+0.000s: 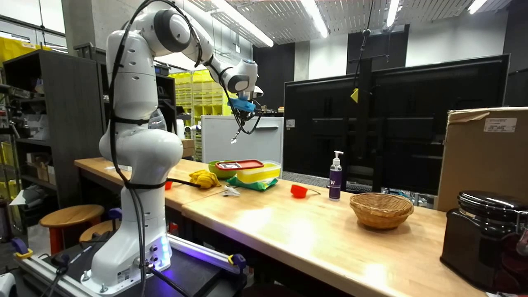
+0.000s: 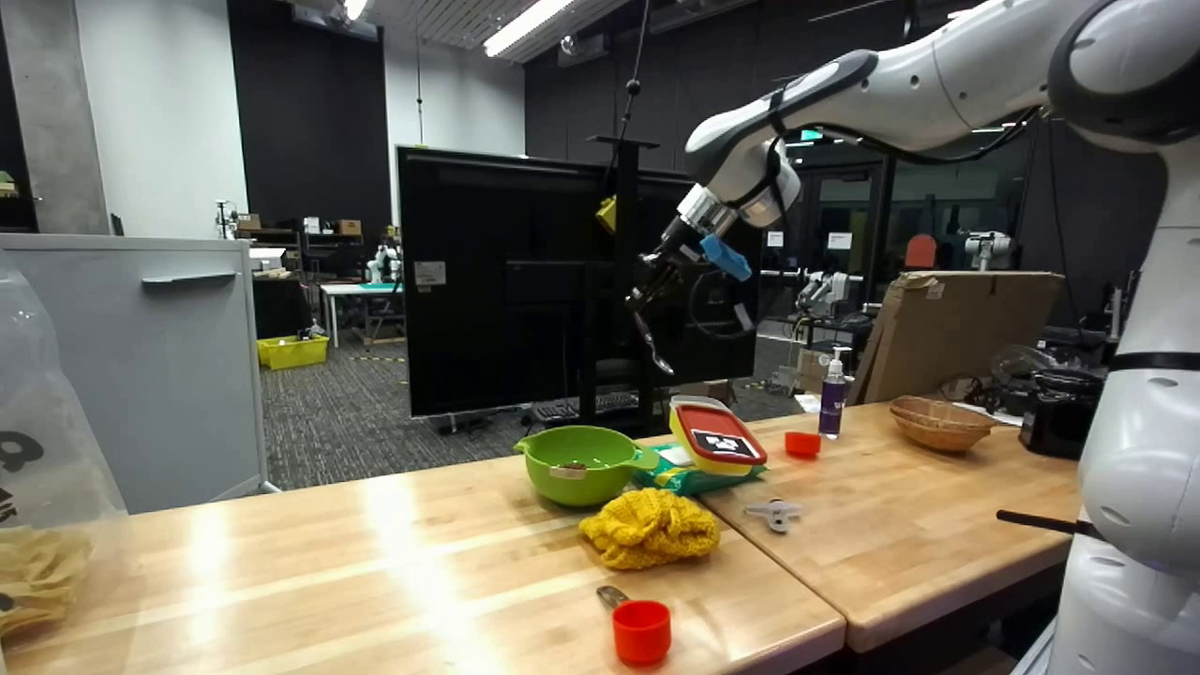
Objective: Move the spoon forward, then use the spoon to stir in the green bowl
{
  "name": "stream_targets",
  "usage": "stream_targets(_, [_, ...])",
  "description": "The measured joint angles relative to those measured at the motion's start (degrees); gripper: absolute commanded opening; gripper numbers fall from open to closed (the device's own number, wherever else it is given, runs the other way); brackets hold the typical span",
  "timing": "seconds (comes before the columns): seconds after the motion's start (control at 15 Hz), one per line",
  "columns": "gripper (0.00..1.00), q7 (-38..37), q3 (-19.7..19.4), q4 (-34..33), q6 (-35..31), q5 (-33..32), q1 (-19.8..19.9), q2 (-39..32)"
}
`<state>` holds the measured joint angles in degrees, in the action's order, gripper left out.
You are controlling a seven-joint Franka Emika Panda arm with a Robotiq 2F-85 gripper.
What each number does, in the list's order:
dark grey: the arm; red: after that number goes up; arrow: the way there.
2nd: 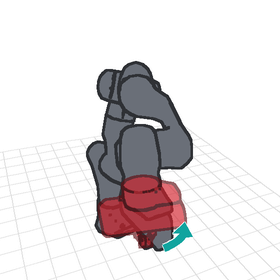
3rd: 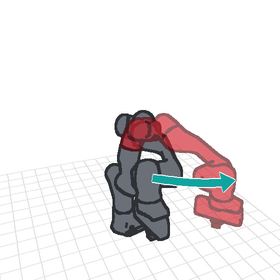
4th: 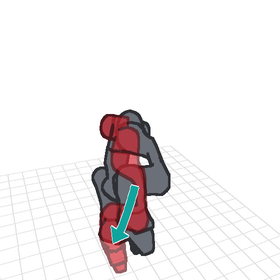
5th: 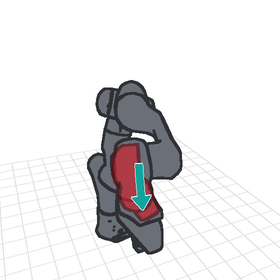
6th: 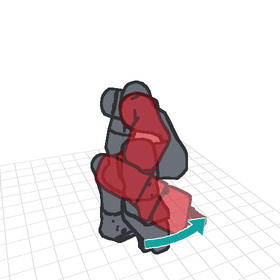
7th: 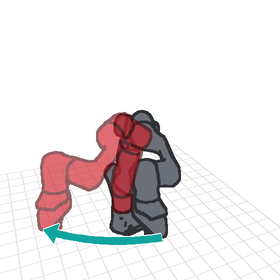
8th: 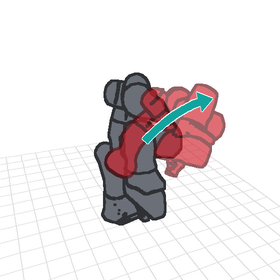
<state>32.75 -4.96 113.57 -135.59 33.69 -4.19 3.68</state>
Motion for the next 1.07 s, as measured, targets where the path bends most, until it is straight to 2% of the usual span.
stream_targets(0.27, [0.01, 14.72, -0.62, -5.94, 5.97, 17.8, 3.12, -7.5])
stream_targets(0.47, [0.01, 20.48, -0.44, -10.62, 10.66, 24.53, 6.86, -12.89])
stream_targets(0.8, [0.01, 22.73, 1.18, -18.0, 12.54, 29.26, 9.29, -20.82])
stream_targets(1.07, [0.01, 17.87, 4.8, -20.81, 7.2, 29.72, 7.5, -24.03])
